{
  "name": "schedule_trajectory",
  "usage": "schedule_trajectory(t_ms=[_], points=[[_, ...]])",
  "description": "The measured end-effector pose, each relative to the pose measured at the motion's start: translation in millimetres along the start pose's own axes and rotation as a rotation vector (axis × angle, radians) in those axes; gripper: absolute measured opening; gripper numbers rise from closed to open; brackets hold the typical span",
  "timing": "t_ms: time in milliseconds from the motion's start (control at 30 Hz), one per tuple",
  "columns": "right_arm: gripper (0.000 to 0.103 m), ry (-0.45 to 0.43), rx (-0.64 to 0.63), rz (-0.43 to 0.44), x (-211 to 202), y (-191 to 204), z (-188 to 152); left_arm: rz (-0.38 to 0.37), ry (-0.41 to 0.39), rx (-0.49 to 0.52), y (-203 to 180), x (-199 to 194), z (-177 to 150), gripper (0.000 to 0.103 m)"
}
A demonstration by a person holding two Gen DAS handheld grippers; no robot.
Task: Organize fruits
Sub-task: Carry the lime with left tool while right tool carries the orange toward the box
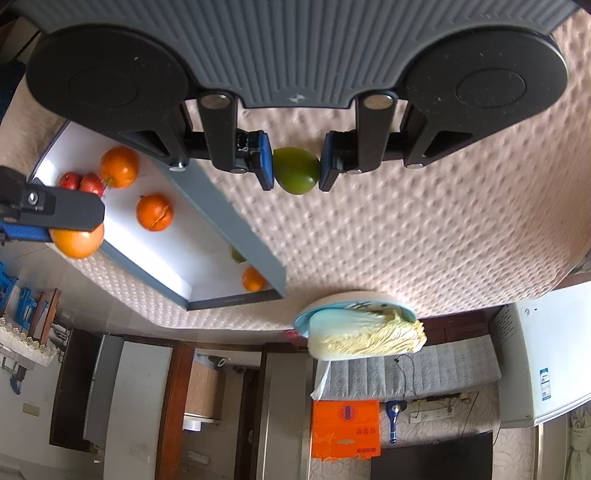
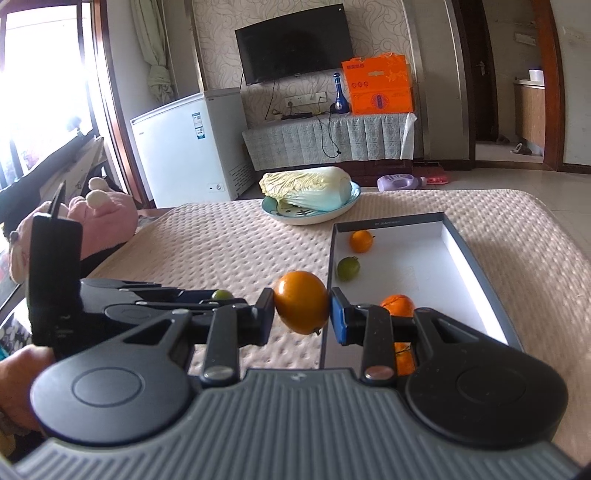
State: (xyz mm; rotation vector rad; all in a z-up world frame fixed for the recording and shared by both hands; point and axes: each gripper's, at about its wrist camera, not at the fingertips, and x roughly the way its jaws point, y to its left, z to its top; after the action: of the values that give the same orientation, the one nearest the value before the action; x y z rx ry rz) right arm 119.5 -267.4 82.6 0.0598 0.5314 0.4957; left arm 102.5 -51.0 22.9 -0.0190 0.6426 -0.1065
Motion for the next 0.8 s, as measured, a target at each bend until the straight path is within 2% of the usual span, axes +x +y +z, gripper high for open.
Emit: schedule_trajectory(t_ms=[800], points=[[0.035,-0.003,0.028,-0.069,-16.6,-27.3,-3.4,-0.088,-0.024,0.034,-39.8,22.5,24.7,0.030]])
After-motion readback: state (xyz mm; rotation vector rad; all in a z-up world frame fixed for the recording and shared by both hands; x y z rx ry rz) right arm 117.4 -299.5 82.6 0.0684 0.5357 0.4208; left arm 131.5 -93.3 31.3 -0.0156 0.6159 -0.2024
